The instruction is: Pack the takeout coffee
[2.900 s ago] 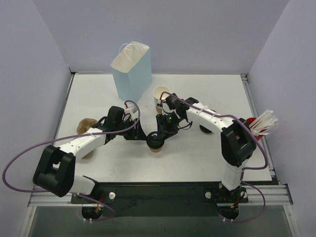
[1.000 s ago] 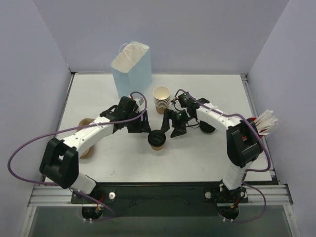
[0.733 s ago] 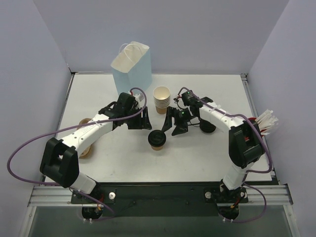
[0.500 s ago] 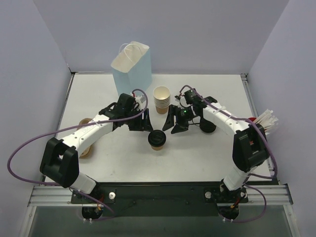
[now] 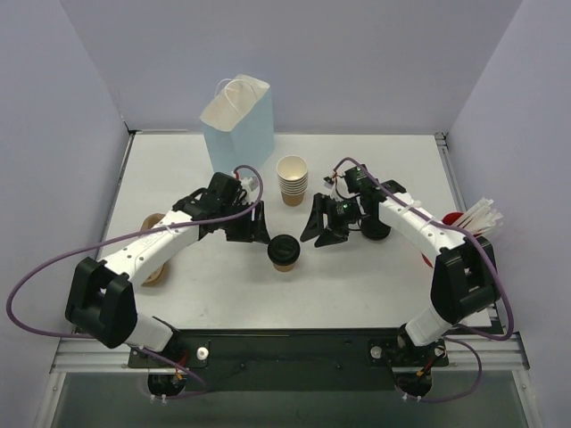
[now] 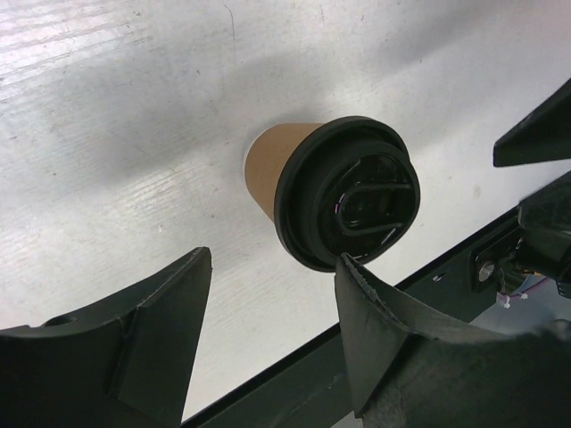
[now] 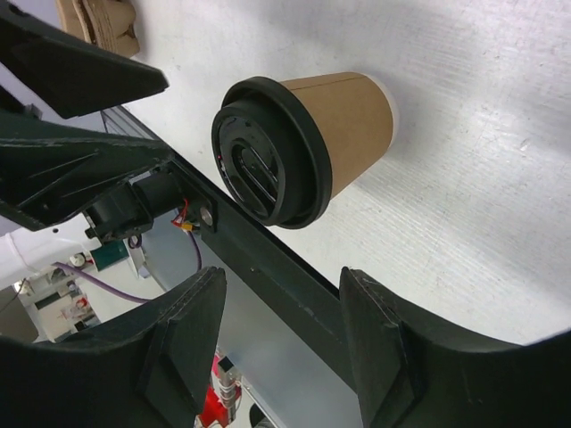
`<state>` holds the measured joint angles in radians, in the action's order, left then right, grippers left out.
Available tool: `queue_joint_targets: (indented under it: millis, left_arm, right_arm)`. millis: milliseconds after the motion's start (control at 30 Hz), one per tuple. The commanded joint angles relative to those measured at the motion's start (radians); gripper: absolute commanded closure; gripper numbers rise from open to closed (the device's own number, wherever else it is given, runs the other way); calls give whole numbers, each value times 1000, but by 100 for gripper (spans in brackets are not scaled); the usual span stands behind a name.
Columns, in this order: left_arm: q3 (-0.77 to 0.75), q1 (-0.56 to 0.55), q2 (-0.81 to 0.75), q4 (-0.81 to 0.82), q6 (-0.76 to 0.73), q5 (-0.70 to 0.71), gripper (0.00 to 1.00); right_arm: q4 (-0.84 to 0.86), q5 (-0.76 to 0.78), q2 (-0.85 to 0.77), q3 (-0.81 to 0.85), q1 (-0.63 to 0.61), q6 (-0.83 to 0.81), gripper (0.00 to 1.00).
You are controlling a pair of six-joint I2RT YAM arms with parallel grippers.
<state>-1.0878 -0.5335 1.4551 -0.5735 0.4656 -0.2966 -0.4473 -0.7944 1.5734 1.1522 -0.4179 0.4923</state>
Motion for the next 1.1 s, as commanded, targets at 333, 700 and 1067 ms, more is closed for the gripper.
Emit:
queue_joint_targets:
  millis: [333, 700, 1067]
  left_arm:
    - [2, -43, -59, 26, -7, 20, 32]
    - [42, -63, 22, 113, 7, 14, 33]
    - [75, -65, 53, 136, 21, 43, 33]
  right_arm:
    - [-25, -71, -53, -72, 54, -96, 46]
    - [-16, -115, 56, -52, 50, -132, 51]
    - [1, -141, 151, -25, 25, -152, 52]
